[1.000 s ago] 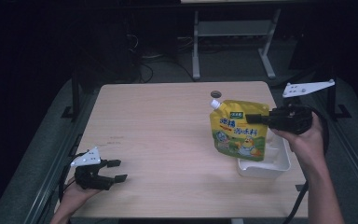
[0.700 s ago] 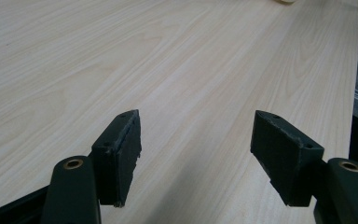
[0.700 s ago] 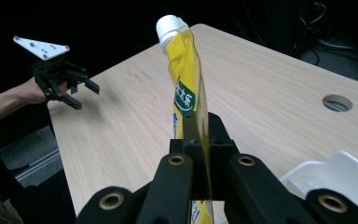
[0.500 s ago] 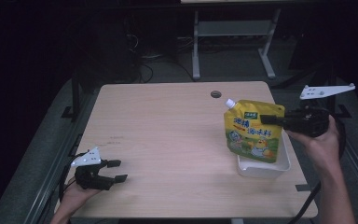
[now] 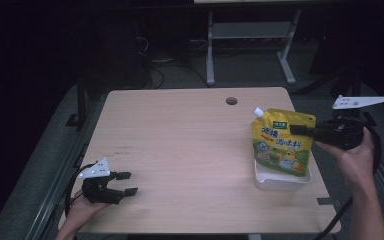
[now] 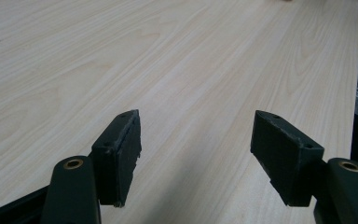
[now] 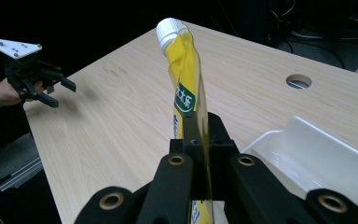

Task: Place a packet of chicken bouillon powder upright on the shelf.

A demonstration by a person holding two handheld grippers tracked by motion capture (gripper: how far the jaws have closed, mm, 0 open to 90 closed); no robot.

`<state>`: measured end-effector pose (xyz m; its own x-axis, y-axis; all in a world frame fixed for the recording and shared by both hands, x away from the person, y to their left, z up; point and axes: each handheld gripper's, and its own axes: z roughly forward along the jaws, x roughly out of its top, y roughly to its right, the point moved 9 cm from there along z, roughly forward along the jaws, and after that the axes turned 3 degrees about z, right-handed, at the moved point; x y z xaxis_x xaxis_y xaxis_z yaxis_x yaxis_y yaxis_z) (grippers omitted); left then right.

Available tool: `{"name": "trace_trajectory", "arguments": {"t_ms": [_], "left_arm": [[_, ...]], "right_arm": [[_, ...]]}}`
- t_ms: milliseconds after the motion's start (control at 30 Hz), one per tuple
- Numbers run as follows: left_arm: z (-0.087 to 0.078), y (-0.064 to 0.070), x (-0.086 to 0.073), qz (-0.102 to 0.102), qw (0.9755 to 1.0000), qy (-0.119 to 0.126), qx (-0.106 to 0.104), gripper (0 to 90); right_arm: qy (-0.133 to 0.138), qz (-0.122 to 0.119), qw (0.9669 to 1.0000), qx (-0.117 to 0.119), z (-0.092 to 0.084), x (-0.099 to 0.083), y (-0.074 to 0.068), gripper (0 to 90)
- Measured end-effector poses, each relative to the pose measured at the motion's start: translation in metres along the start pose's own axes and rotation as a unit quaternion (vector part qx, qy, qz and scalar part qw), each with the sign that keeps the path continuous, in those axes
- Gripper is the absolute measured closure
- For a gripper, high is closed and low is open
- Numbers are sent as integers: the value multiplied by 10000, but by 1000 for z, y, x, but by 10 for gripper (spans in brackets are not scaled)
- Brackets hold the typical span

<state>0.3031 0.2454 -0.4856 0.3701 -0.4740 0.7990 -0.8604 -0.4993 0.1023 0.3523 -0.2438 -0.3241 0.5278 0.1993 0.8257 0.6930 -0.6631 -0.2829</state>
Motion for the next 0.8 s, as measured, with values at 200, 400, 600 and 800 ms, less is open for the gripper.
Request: {"name": "trace_trajectory", "arguments": {"t_ms": [200,400,600,800], "left_arm": [[1,0,0,4,10000,-7,-7,328],[1,0,-1,-1,10000,-18,-10,328],[1,1,-1,-3,10000,-27,-13,327],[1,0,0,-9,10000,-16,-8,328]], "right_arm": [[5,74,10000,-39,1,-4,7,896],[-17,135,9999,-76,4,-10,12,896],[-31,194,9998,-90,8,-15,16,895],[-56,250,9996,-95,11,-20,19,894]]}}
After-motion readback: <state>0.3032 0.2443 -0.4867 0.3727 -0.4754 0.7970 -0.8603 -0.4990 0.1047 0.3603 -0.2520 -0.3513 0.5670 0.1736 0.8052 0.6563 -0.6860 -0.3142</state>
